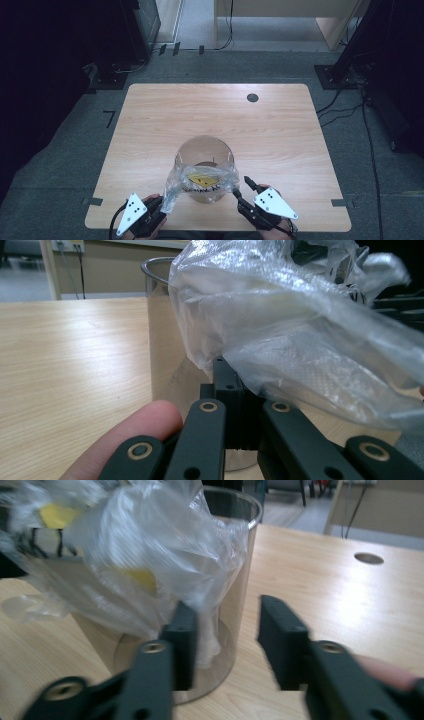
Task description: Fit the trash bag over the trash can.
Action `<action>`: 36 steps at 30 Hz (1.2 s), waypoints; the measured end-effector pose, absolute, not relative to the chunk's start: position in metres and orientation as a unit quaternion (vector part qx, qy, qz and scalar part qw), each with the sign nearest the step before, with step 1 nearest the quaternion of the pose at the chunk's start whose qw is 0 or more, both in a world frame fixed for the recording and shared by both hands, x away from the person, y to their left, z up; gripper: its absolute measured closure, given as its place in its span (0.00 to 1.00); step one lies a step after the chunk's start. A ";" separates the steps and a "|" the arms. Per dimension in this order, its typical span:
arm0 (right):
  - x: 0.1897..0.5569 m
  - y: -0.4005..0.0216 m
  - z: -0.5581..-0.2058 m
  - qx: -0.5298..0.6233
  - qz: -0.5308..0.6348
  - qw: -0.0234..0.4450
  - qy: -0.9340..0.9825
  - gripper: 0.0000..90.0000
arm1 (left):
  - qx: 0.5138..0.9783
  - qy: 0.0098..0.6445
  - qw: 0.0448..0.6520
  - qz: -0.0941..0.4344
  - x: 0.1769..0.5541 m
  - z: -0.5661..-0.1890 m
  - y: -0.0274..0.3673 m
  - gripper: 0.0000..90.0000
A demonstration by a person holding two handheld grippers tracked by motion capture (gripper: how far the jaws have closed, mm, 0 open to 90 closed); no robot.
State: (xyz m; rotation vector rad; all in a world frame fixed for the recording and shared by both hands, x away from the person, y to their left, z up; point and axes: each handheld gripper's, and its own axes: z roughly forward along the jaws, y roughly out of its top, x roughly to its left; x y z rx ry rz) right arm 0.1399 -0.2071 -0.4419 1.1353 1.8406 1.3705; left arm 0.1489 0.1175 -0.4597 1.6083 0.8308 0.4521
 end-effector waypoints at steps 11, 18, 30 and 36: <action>0.124 -0.208 -0.436 0.369 0.529 0.305 0.701 0.17 | 0.688 0.361 0.592 0.213 0.148 -0.459 0.116 1.00; 0.117 -0.212 -0.418 0.369 0.551 0.307 0.682 0.17 | 0.697 0.346 0.586 0.225 0.145 -0.459 0.112 1.00; 0.144 -0.188 -0.410 0.383 0.524 0.339 0.681 0.96 | 0.695 0.341 0.595 0.218 0.146 -0.463 0.122 0.86; 0.145 -0.183 -0.407 0.390 0.525 0.352 0.670 1.00 | 0.718 0.310 0.583 0.222 0.148 -0.472 0.135 0.49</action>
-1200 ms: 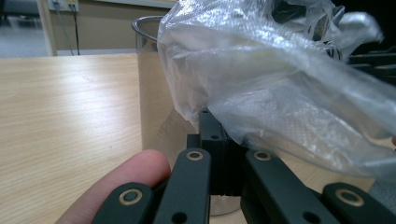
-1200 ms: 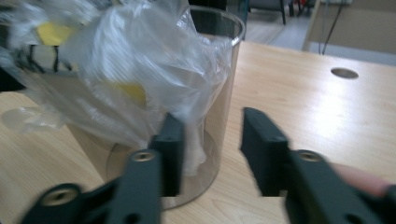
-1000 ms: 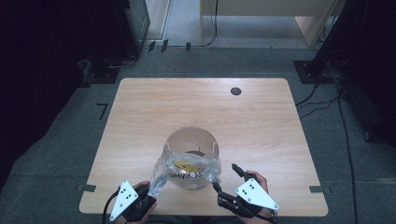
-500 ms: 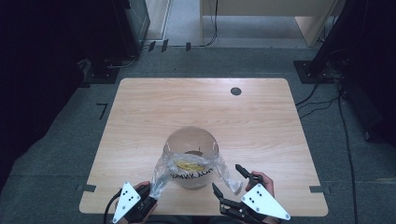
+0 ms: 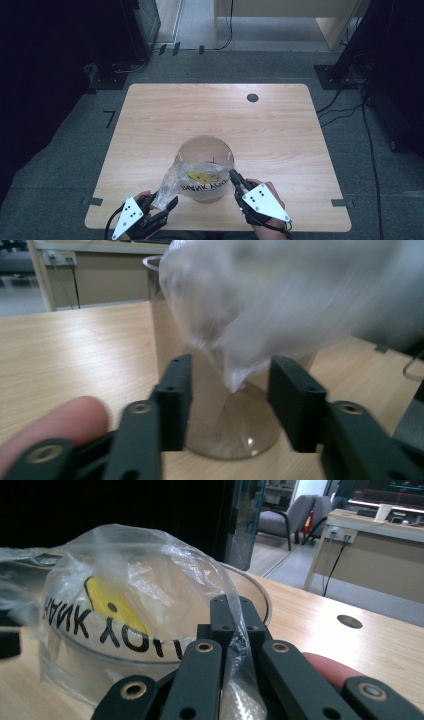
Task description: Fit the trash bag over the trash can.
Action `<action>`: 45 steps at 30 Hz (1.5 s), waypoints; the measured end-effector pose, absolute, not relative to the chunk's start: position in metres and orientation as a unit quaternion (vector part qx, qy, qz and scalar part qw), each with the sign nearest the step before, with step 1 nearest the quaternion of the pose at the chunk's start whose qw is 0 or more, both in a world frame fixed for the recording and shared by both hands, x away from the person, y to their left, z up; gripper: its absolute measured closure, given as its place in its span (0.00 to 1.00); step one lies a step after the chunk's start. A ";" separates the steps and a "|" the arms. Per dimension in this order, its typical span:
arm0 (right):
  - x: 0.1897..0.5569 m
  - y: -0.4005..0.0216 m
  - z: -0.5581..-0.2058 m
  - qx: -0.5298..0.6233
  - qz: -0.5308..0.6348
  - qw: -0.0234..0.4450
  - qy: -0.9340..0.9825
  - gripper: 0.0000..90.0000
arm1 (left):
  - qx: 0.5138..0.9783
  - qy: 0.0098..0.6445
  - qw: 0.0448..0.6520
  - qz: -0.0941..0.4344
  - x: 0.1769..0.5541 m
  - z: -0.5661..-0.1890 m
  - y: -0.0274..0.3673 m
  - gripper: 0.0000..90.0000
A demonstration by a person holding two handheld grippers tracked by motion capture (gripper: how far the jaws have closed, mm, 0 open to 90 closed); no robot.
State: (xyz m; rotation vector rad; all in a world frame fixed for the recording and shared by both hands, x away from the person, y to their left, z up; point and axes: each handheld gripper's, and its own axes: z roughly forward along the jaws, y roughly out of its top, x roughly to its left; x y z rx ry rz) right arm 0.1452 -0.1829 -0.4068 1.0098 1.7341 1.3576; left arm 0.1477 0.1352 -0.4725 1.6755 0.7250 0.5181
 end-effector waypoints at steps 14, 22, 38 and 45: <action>0.144 -0.183 -0.405 0.397 0.530 0.351 0.662 1.00 | 0.644 0.463 0.537 0.286 0.179 -0.458 0.175 0.54; 0.145 -0.182 -0.407 0.396 0.529 0.350 0.664 1.00 | 0.583 0.436 0.617 0.299 0.175 -0.400 0.159 0.49; 0.144 -0.180 -0.406 0.390 0.528 0.354 0.666 1.00 | 0.671 0.345 0.579 0.308 0.148 -0.400 0.101 0.32; 0.146 -0.180 -0.407 0.392 0.527 0.350 0.668 1.00 | 0.695 0.334 0.546 0.327 0.149 -0.413 0.104 0.54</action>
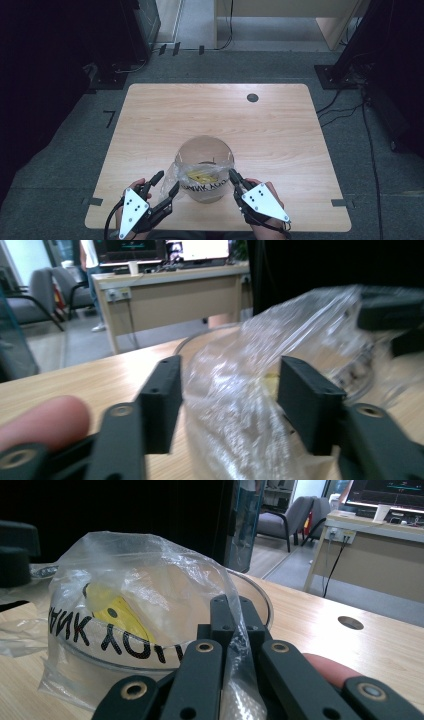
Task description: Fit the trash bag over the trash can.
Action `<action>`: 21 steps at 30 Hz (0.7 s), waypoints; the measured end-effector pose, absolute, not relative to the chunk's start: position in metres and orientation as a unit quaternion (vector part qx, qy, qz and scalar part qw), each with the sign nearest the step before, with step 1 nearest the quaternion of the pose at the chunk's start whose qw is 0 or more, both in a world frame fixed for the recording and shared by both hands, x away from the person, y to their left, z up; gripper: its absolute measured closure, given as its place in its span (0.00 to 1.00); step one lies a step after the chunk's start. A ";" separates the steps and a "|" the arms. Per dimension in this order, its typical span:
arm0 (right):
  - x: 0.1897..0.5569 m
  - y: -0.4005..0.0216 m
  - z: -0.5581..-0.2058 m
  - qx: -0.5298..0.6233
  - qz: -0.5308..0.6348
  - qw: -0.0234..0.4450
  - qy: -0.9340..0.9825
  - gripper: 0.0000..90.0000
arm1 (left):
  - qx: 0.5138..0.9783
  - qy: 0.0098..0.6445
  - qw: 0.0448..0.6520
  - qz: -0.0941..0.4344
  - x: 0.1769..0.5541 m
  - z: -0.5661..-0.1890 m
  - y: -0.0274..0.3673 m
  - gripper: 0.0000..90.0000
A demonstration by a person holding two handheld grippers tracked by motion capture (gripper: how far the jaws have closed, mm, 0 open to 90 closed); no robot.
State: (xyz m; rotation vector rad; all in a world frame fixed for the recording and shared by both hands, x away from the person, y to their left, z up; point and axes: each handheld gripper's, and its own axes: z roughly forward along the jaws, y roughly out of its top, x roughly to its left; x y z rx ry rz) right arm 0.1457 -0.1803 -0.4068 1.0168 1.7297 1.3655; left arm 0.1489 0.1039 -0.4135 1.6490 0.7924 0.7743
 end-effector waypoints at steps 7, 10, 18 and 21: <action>0.147 -0.181 -0.407 0.394 0.525 0.353 0.667 1.00 | 0.709 0.338 0.533 0.316 0.152 -0.424 0.110 0.48; 0.147 -0.181 -0.406 0.395 0.525 0.353 0.666 1.00 | 0.713 0.331 0.530 0.318 0.151 -0.425 0.110 0.47; 0.149 -0.182 -0.406 0.392 0.524 0.352 0.669 1.00 | 0.711 0.331 0.547 0.292 0.159 -0.421 0.114 0.92; 0.153 -0.180 -0.407 0.391 0.518 0.350 0.676 1.00 | 0.708 0.341 0.531 0.317 0.168 -0.420 0.110 0.96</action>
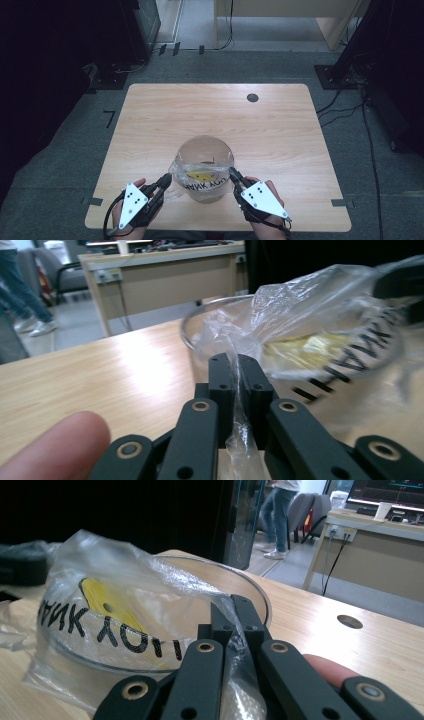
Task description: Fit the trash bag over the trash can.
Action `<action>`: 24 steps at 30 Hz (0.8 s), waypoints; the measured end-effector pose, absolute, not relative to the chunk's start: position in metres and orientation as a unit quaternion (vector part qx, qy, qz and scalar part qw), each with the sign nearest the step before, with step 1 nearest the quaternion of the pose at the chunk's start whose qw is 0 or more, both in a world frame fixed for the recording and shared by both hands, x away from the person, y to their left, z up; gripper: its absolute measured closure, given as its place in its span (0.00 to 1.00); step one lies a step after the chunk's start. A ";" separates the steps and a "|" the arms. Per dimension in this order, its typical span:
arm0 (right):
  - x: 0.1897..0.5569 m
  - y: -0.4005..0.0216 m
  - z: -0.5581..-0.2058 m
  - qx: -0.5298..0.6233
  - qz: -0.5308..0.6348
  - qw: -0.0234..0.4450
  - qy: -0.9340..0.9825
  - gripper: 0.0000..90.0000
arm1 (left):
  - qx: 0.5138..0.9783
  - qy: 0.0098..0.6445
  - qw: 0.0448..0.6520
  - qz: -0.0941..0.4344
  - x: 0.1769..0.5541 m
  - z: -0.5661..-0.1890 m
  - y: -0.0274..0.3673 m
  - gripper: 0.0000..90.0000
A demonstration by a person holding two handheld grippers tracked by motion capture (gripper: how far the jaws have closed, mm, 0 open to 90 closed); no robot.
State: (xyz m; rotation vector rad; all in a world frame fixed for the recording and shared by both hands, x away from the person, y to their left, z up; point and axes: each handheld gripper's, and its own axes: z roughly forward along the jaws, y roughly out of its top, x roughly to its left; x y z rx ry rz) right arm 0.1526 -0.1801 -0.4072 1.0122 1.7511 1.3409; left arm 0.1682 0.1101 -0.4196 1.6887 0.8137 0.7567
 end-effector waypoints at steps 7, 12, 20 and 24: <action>0.175 -0.178 -0.409 0.409 0.486 0.380 0.672 1.00 | 0.698 0.369 0.501 0.355 0.199 -0.419 0.099 0.87; 0.196 -0.181 -0.410 0.422 0.469 0.378 0.678 1.00 | 0.699 0.373 0.499 0.353 0.219 -0.413 0.096 0.93; 0.231 -0.186 -0.414 0.437 0.447 0.362 0.691 1.00 | 0.714 0.390 0.486 0.318 0.253 -0.421 0.091 0.96; 0.243 -0.189 -0.425 0.444 0.447 0.327 0.705 1.00 | 0.715 0.409 0.485 0.294 0.262 -0.431 0.090 0.98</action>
